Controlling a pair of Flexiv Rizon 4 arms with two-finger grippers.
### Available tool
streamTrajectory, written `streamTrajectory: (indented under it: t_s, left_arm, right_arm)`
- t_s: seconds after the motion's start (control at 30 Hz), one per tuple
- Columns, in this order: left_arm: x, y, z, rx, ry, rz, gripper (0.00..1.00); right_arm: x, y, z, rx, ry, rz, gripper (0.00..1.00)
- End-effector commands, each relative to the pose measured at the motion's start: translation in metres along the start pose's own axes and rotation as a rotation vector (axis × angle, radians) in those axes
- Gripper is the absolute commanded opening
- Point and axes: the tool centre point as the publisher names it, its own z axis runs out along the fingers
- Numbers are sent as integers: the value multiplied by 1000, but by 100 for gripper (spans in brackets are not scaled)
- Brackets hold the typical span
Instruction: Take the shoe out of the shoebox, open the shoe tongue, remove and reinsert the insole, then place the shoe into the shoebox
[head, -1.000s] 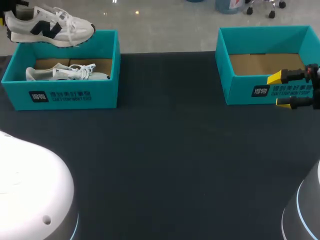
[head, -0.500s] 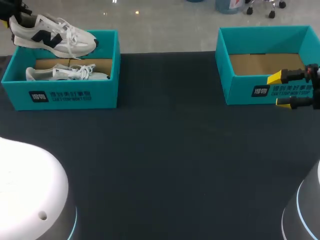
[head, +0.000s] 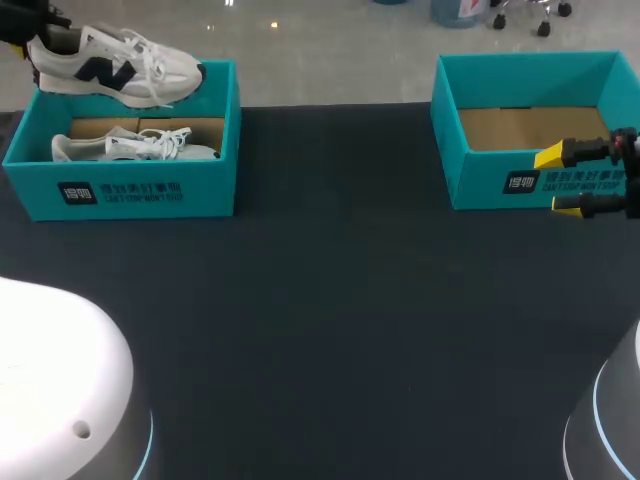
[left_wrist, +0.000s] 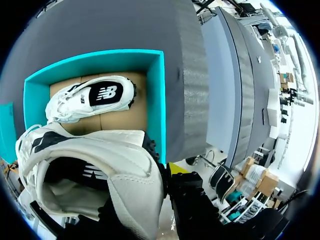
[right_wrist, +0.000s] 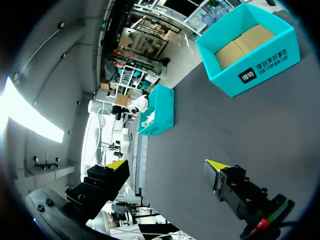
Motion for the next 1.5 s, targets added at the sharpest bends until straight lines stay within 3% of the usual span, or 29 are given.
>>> streamTrajectory:
  t_s: [0.03, 0.87, 1.5]
  left_arm:
    - [-3, 9, 5, 13, -1, -16, 0]
    - [-26, 4, 90, 33, -89, -77, 0]
    - [-43, 4, 157, 101, -143, -87, 0]
  right_arm:
    - [0, -1, 0, 0, -4, 2, 100]
    - [0, -1, 0, 0, -4, 2, 100]
    - [0, -1, 0, 0, -4, 2, 100]
